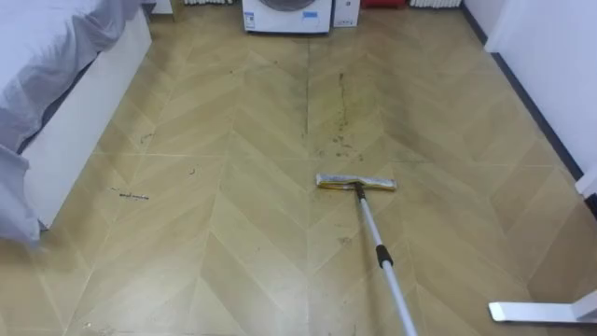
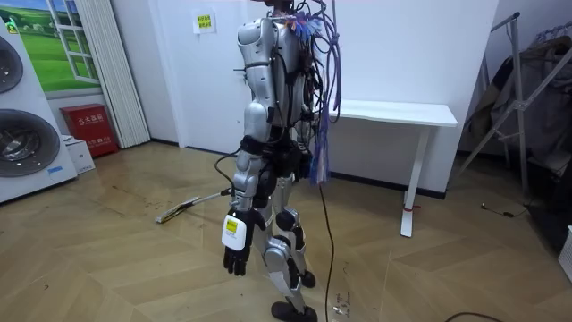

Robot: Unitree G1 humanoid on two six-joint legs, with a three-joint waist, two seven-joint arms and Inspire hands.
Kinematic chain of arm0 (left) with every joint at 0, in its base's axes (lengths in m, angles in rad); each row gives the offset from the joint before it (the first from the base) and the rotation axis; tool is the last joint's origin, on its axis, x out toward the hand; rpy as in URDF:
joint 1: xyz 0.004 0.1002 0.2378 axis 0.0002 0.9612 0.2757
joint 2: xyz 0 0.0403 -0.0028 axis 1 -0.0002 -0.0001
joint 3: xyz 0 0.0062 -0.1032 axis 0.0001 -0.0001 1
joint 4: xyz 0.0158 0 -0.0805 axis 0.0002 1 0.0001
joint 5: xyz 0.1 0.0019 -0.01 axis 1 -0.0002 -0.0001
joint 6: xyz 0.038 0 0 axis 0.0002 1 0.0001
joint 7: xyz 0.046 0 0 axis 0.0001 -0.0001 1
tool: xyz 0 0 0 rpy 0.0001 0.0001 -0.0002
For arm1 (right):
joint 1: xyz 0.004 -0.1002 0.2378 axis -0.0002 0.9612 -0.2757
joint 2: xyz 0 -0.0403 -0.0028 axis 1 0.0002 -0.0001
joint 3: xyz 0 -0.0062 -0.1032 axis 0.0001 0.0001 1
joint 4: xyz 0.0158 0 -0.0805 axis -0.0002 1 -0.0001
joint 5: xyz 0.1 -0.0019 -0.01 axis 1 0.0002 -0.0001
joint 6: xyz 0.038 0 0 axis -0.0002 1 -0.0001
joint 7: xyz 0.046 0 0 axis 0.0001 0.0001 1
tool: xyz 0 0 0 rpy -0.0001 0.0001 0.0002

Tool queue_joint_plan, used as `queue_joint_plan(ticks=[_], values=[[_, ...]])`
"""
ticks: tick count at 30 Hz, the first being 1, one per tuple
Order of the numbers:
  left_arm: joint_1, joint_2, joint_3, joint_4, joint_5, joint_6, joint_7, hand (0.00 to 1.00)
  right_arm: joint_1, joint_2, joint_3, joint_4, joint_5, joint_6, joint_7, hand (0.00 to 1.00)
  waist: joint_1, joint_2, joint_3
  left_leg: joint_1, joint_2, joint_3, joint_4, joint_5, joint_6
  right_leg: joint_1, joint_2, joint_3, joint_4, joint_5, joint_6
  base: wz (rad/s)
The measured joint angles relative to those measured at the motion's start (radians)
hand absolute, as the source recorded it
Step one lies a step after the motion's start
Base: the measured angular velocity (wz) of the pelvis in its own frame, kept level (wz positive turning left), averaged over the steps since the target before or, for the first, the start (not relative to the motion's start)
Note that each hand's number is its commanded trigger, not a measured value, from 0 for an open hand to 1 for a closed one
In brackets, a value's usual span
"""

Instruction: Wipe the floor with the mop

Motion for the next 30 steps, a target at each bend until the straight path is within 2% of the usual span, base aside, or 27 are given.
queue_joint_plan(ticks=[4,15,19,22,30], values=[[0.001,0.0,-0.001,-0.001,0.001,0.004,0.002,0.0,0.001,0.0,0.0,0.001,-0.002,-0.001,-0.003,1.0,-0.016,-0.001,0.0002,0.001,0.001,-0.001,-0.007,0.0,0.0,-0.003,0.002,0.0,-0.002,0.0,0.0,0.0],[-0.017,0.008,0.019,-0.001,0.001,0.003,-0.009,0.0,-0.005,0.0,-0.001,0.006,-0.002,0.004,0.003,1.0,-0.011,-0.006,-0.0021,-0.024,0.0,0.001,0.01,0.0,0.0,-0.02,-0.003,0.001,0.0,0.0,0.0,0.0],[-0.03,0.008,0.017,0.001,0.002,0.0,-0.01,0.0,-0.023,0.0,-0.001,0.001,-0.004,0.003,0.001,1.0,-0.012,-0.004,-0.0037,-0.081,0.002,0.01,0.036,0.0,0.0,-0.09,-0.009,0.002,0.039,0.0,0.0,-0.05],[-0.04,0.008,-0.024,0.007,0.001,0.001,-0.003,0.0,-0.034,0.0,0.013,0.001,0.009,0.003,-0.013,1.0,-0.016,-0.003,-0.0029,-0.114,-0.001,0.009,0.039,0.0,0.0,-0.124,-0.012,0.002,0.054,0.0,-0.001,0.03],[-0.134,0.004,-0.06,0.008,-0.011,-0.004,0.0,0.0,-0.096,0.001,0.028,0.014,0.02,0.003,-0.057,1.0,-0.016,0.0,-0.0014,-0.298,-0.007,0.01,0.129,0.0,0.0,-0.297,-0.033,-0.007,0.119,0.009,-0.008,0.04]])
